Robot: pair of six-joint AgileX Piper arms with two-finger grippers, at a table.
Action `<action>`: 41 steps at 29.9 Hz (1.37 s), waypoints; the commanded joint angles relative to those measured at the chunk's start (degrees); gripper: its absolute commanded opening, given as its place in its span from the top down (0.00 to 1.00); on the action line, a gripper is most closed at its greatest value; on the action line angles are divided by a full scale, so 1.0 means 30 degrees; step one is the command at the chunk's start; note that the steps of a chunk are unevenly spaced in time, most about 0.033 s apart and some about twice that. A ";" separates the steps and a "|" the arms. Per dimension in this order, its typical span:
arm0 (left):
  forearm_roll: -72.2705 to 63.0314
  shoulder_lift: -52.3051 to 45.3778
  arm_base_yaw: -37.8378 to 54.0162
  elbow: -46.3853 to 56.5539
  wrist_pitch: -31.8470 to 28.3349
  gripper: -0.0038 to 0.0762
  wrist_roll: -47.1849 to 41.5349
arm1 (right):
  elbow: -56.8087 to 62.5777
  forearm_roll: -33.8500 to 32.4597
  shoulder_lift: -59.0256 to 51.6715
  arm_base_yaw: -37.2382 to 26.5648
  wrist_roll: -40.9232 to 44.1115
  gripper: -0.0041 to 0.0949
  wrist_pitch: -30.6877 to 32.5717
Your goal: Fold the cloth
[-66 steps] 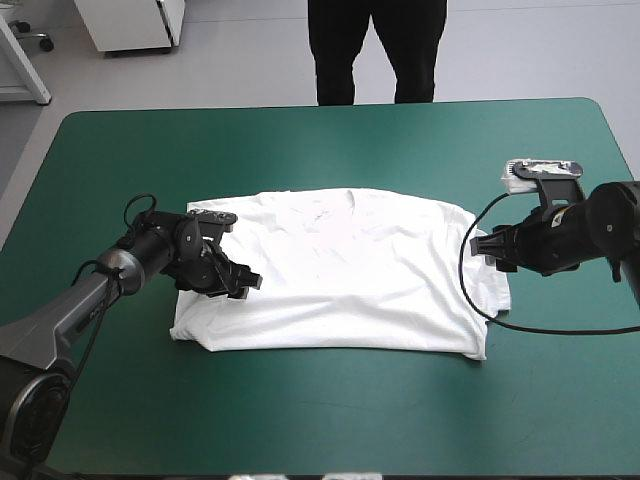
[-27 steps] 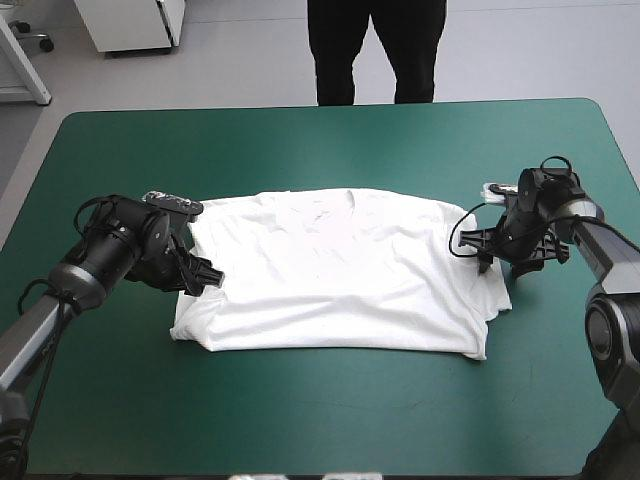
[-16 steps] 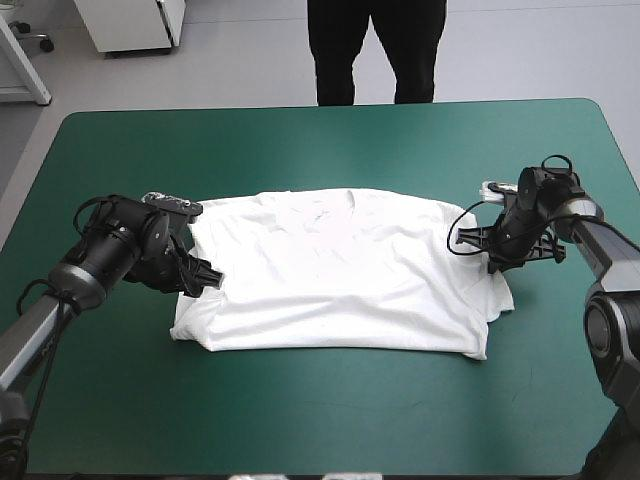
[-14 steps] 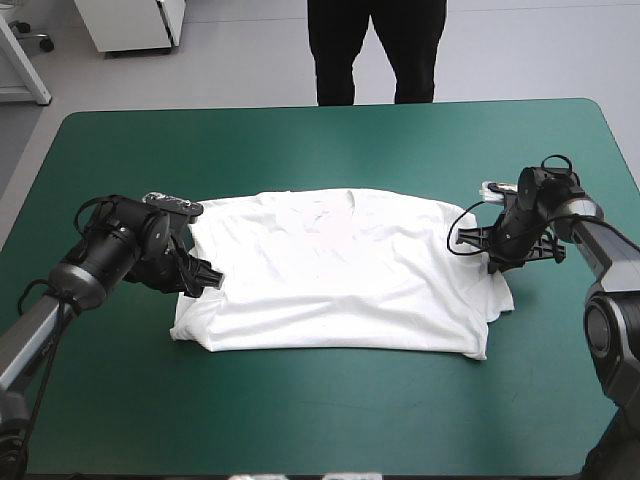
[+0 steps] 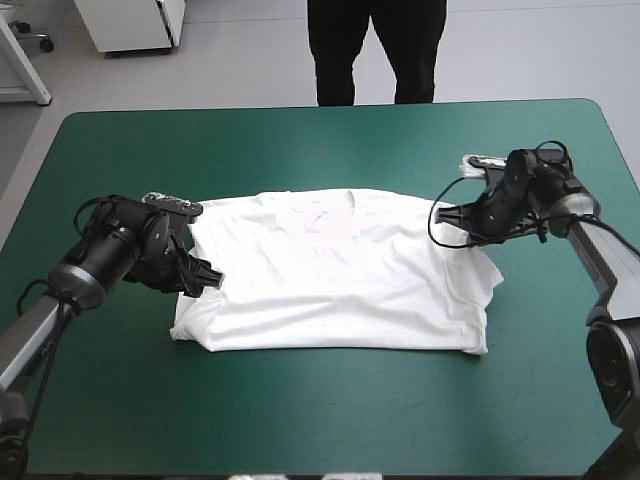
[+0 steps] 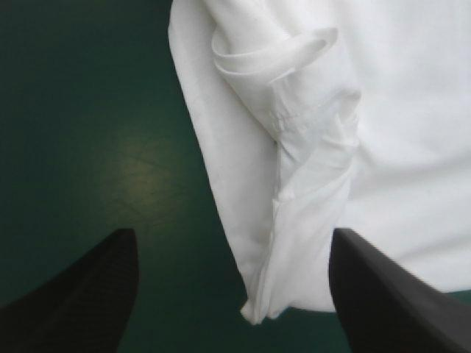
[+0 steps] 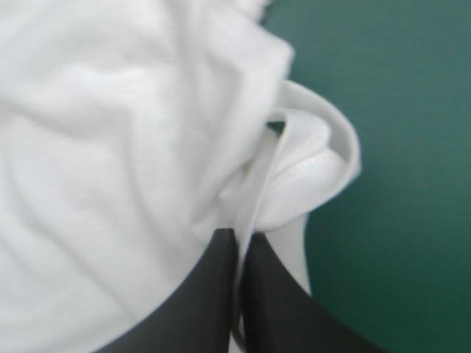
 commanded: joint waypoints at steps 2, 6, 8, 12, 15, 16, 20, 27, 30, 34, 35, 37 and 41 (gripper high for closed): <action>0.0125 -0.0706 -0.0112 -0.0547 -0.0201 0.30 -0.0091 | -0.0719 0.2073 -0.0857 0.1425 -0.0319 0.98 -0.0834; 0.0125 -0.0706 -0.0112 -0.0547 -0.0164 0.30 -0.0091 | -0.0736 0.2151 -0.0405 0.2677 -0.0319 0.98 -0.1293; 0.0125 -0.0706 -0.0112 -0.0547 -0.0164 0.30 -0.0091 | -0.0736 0.2225 -0.0026 0.3154 -0.0319 0.98 -0.1335; 0.0125 -0.0706 -0.0112 -0.0547 -0.0164 0.30 -0.0091 | -0.0765 0.2369 0.0776 0.3691 -0.0319 0.98 -0.1335; 0.0125 -0.0706 -0.0112 -0.0547 -0.0164 0.30 -0.0091 | -0.0765 0.3002 0.1272 0.3826 -0.0853 0.98 -0.1211; 0.0125 -0.0706 -0.0112 -0.0547 -0.0164 0.30 -0.0091 | -0.0765 0.3378 0.1403 0.3826 -0.1171 0.97 -0.1156; 0.0088 -0.0706 -0.0112 -0.0547 -0.0135 0.30 -0.0091 | -0.0778 0.4231 0.1497 0.3826 -0.1383 0.87 -0.1051; 0.0088 -0.0706 -0.0112 -0.0547 -0.0124 0.30 -0.0091 | -0.2058 0.4445 0.1075 0.3826 -0.1957 0.37 0.1134; 0.0129 -0.0706 -0.0112 -0.0547 0.0118 0.30 -0.0091 | -0.2444 0.3460 -0.0044 0.3826 -0.1802 0.35 0.1177; 0.0129 -0.0706 -0.0112 -0.0547 0.0389 0.30 -0.0091 | -0.2444 0.1372 -0.1873 0.3826 -0.0801 0.39 0.1879; 0.0129 -0.0706 -0.0112 -0.0547 0.0578 0.30 -0.0170 | -0.2444 0.0793 -0.2300 0.3826 -0.0594 0.40 0.2265; 0.0166 -0.0706 -0.0112 -0.0547 0.1026 0.30 -0.0683 | -0.2312 -0.0066 -0.3057 0.3826 -0.0239 0.42 0.2874; 0.0098 -0.1016 -0.0112 -0.0513 0.2397 0.30 -0.1538 | -0.1233 -0.1665 -0.4683 0.3826 0.0433 0.42 0.3249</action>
